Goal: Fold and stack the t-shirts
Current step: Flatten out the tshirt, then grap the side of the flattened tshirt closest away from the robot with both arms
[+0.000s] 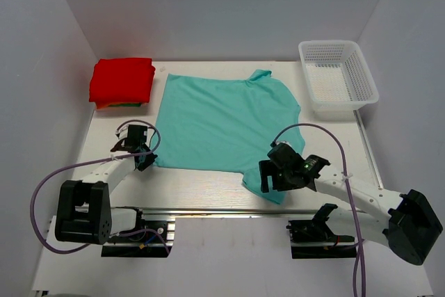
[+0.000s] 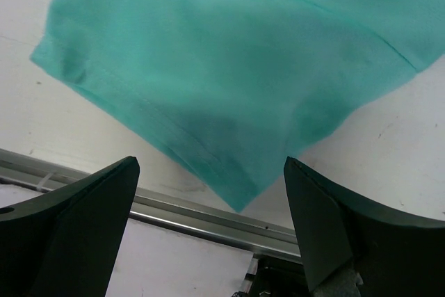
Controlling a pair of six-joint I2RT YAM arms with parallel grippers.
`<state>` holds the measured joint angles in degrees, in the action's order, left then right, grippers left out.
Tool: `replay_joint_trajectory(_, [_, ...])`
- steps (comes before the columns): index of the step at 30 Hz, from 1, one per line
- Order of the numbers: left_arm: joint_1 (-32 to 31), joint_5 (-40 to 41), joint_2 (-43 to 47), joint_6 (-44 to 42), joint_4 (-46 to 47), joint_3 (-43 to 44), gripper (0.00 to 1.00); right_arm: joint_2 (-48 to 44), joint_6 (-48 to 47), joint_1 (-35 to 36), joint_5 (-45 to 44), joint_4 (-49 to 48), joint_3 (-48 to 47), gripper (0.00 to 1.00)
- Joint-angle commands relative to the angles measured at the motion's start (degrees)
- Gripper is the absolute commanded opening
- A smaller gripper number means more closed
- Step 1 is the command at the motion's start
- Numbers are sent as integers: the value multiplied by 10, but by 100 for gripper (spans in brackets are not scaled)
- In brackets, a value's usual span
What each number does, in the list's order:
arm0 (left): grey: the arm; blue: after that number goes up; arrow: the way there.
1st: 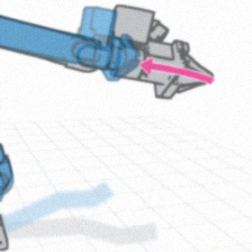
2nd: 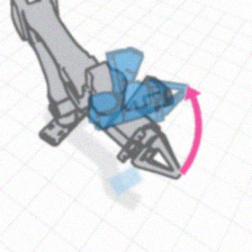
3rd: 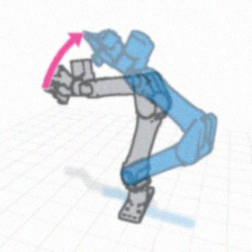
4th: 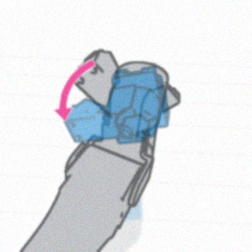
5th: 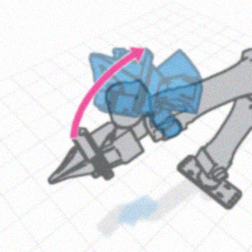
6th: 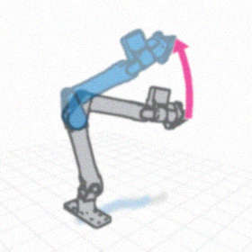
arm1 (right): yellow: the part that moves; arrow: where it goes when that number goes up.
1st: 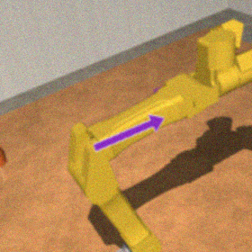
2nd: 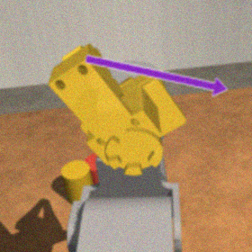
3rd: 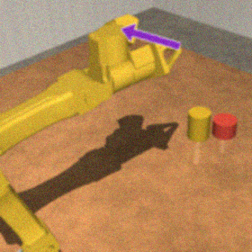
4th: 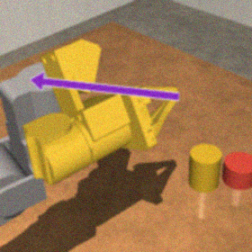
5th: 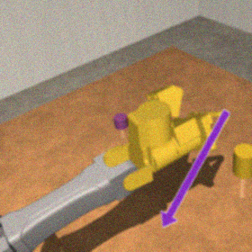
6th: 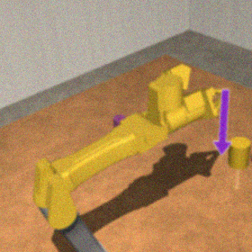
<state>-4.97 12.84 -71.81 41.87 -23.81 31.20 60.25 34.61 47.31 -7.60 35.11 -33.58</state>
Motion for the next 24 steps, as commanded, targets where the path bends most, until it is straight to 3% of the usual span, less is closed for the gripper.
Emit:
replay_joint_trajectory(1, [2,-40,10,-15,25,-14,0,7,33,6,-27,23,13,90])
replay_joint_trajectory(13, [2,-40,100,-28,-7,-26,0,58,67,31,-5,-8,43,84])
replay_joint_trajectory(14, [2,-33,100,-28,-13,-21,0,62,71,32,-3,-15,46,79])
replay_joint_trajectory(18, [2,-33,120,-21,-33,-16,0,45,99,34,-3,20,35,21])
replay_joint_trajectory(20, [2,-46,126,-21,-33,-16,0,20,104,32,-2,37,30,16])
replay_joint_trajectory(22, [2,-46,126,-21,-46,-16,0,-19,109,33,3,74,22,1])
replay_joint_trajectory(24, [2,-46,134,-21,-59,-9,0,-36,112,32,14,99,24,0])
